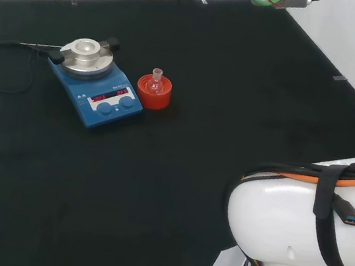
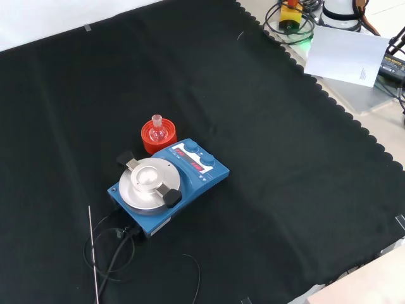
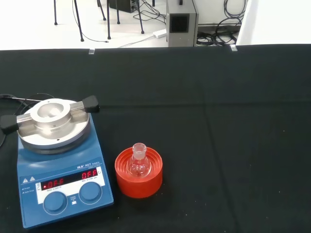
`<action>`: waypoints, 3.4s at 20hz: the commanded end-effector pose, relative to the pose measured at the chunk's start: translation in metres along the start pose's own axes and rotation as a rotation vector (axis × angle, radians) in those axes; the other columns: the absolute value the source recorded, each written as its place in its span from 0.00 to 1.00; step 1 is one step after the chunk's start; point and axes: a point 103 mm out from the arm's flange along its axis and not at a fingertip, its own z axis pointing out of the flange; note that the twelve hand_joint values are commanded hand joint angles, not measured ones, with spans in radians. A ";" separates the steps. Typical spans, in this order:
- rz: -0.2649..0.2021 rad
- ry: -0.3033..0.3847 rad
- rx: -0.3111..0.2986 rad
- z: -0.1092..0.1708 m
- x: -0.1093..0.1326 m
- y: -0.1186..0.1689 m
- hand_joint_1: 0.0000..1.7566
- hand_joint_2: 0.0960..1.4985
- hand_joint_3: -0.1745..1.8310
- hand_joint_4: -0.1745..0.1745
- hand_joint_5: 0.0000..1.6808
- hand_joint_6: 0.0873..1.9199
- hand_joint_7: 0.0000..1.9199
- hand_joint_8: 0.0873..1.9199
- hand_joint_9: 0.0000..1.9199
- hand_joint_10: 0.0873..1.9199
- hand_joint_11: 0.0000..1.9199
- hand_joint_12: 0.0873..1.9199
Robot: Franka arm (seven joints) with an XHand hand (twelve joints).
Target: Pick up the round-bottom flask.
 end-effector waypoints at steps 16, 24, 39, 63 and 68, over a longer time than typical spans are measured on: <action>0.025 0.041 0.010 0.019 -0.011 0.015 0.10 0.84 0.22 0.40 0.22 0.00 0.12 0.24 0.16 0.29 0.00 0.58; 0.048 0.109 0.056 0.060 -0.040 0.064 0.13 0.81 0.21 0.39 0.22 0.00 0.13 0.25 0.16 0.29 0.00 0.59; -0.018 0.274 0.080 0.183 -0.039 0.192 0.23 0.74 0.21 0.38 0.23 0.00 0.12 0.26 0.17 0.30 0.00 0.60; -0.026 0.527 0.200 0.355 -0.023 0.234 0.49 0.39 0.42 0.40 0.30 0.00 0.16 0.28 0.22 0.30 0.00 0.64; -0.029 0.528 0.193 0.368 -0.017 0.236 0.49 0.39 0.42 0.41 0.30 0.00 0.16 0.28 0.22 0.30 0.00 0.63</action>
